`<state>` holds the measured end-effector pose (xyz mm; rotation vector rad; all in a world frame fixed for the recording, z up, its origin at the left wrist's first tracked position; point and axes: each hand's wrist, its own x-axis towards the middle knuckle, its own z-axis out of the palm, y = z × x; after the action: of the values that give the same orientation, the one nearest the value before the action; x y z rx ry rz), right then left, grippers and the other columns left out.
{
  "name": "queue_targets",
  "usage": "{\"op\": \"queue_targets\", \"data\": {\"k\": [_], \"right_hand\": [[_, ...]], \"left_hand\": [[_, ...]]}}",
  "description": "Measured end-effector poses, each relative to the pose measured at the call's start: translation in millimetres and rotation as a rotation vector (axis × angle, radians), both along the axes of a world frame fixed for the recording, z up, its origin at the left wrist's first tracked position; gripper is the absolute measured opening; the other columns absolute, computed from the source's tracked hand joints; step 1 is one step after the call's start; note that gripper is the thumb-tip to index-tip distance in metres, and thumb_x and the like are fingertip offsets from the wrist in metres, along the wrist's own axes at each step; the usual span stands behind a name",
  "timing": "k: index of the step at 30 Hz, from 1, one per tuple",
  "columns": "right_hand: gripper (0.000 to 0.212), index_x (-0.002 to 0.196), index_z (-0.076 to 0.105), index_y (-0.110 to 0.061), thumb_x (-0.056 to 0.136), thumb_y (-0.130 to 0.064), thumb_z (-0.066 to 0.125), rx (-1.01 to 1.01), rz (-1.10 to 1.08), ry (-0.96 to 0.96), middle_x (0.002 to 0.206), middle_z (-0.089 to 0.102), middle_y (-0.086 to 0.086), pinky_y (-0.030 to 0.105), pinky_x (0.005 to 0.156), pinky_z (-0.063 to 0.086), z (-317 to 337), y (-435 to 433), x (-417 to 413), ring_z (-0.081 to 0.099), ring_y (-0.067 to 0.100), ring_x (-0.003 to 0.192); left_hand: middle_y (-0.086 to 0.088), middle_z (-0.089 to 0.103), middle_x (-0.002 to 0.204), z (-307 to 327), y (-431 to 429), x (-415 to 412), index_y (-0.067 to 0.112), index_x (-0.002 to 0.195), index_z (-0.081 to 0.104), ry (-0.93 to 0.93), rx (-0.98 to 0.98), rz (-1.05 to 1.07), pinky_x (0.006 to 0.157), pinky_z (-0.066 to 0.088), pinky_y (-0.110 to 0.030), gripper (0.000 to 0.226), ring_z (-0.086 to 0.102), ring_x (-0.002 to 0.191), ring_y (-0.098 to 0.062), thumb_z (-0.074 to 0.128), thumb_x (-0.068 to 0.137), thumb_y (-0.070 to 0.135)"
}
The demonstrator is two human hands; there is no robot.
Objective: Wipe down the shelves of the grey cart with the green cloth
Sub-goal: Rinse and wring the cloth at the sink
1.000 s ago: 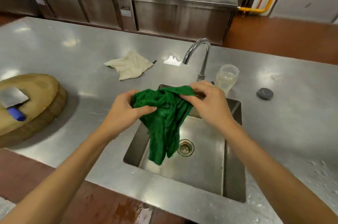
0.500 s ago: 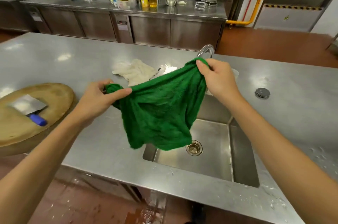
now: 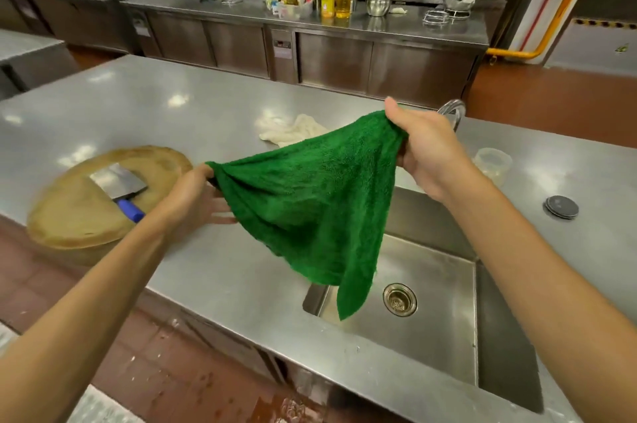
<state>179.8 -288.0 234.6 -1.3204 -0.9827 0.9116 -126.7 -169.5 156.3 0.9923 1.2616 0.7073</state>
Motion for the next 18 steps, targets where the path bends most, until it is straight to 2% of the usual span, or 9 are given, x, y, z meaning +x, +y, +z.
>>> {"op": "queue_targets", "data": {"k": [3, 6, 7, 9, 10, 11, 14, 16, 18], "right_hand": [[0.040, 0.068, 0.080, -0.022, 0.099, -0.033, 0.057, -0.006, 0.056, -0.029, 0.081, 0.077, 0.001, 0.039, 0.082, 0.056, -1, 14, 1, 0.073, 0.016, 0.079], [0.034, 0.080, 0.078, -0.012, 0.099, -0.033, 0.058, -0.016, 0.051, -0.015, 0.087, 0.077, 0.005, 0.041, 0.086, 0.056, -2, 28, 8, 0.073, 0.021, 0.085], [0.032, 0.087, 0.077, -0.009, 0.099, -0.033, 0.059, -0.026, 0.048, -0.010, 0.091, 0.077, 0.007, 0.040, 0.085, 0.058, -3, 33, 11, 0.074, 0.022, 0.088], [0.031, 0.093, 0.073, -0.006, 0.099, -0.033, 0.059, -0.054, 0.058, -0.013, 0.092, 0.077, 0.007, 0.036, 0.078, 0.057, -6, 42, 15, 0.074, 0.022, 0.089], [0.031, 0.094, 0.073, -0.006, 0.098, -0.033, 0.059, -0.069, 0.062, -0.019, 0.091, 0.076, 0.006, 0.033, 0.075, 0.057, -7, 47, 16, 0.074, 0.020, 0.088], [0.031, 0.095, 0.072, -0.005, 0.098, -0.033, 0.060, -0.082, 0.062, -0.028, 0.093, 0.076, 0.008, 0.033, 0.076, 0.057, -9, 52, 16, 0.073, 0.020, 0.088], [0.035, 0.102, 0.069, 0.000, 0.100, -0.032, 0.057, -0.093, 0.050, -0.019, 0.109, 0.073, 0.016, 0.038, 0.091, 0.057, -9, 70, 14, 0.072, 0.025, 0.099], [0.034, 0.104, 0.069, 0.000, 0.102, -0.030, 0.053, -0.081, 0.068, 0.029, 0.109, 0.074, 0.016, 0.040, 0.095, 0.055, -9, 81, 13, 0.072, 0.024, 0.101], [0.036, 0.107, 0.068, 0.000, 0.103, -0.031, 0.049, -0.071, 0.124, 0.082, 0.109, 0.074, 0.013, 0.040, 0.096, 0.054, -14, 86, 11, 0.071, 0.022, 0.103]], "left_hand": [[-0.019, 0.071, 0.121, 0, -1, 3, 0.011, 0.120, 0.064, 0.133, 0.059, -0.058, 0.097, 0.053, -0.061, 0.042, 0.069, 0.109, -0.041, 0.039, 0.104, 0.042], [-0.017, 0.069, 0.127, 4, 6, -4, 0.017, 0.138, 0.052, 0.165, -0.002, -0.108, 0.090, 0.056, -0.050, 0.052, 0.068, 0.113, -0.037, 0.045, 0.102, 0.054], [-0.015, 0.066, 0.132, 6, 11, -6, 0.019, 0.138, 0.052, 0.123, -0.037, -0.118, 0.090, 0.054, -0.047, 0.050, 0.067, 0.115, -0.035, 0.045, 0.102, 0.053], [-0.011, 0.063, 0.132, 13, 14, -5, 0.020, 0.117, 0.062, 0.044, -0.077, -0.126, 0.095, 0.050, -0.045, 0.033, 0.066, 0.108, -0.030, 0.041, 0.105, 0.043], [-0.011, 0.061, 0.129, 17, 14, -3, 0.020, 0.108, 0.063, -0.008, -0.079, -0.101, 0.100, 0.046, -0.046, 0.030, 0.065, 0.105, -0.028, 0.038, 0.107, 0.037], [-0.011, 0.059, 0.128, 19, 17, 1, 0.018, 0.108, 0.062, -0.061, -0.068, -0.058, 0.107, 0.042, -0.048, 0.030, 0.063, 0.106, -0.028, 0.035, 0.108, 0.032], [-0.011, 0.051, 0.130, 27, 22, 9, 0.014, 0.125, 0.046, -0.186, -0.049, 0.097, 0.116, 0.035, -0.047, 0.025, 0.052, 0.117, -0.028, 0.030, 0.108, 0.024], [-0.011, 0.045, 0.129, 34, 25, 14, 0.017, 0.127, 0.040, -0.259, -0.018, 0.211, 0.114, 0.036, -0.041, 0.023, 0.051, 0.111, -0.027, 0.030, 0.107, 0.020], [-0.012, 0.045, 0.134, 34, 24, 12, 0.012, 0.139, 0.042, -0.334, 0.024, 0.279, 0.115, 0.035, -0.038, 0.035, 0.053, 0.115, -0.027, 0.028, 0.106, 0.018]]}}
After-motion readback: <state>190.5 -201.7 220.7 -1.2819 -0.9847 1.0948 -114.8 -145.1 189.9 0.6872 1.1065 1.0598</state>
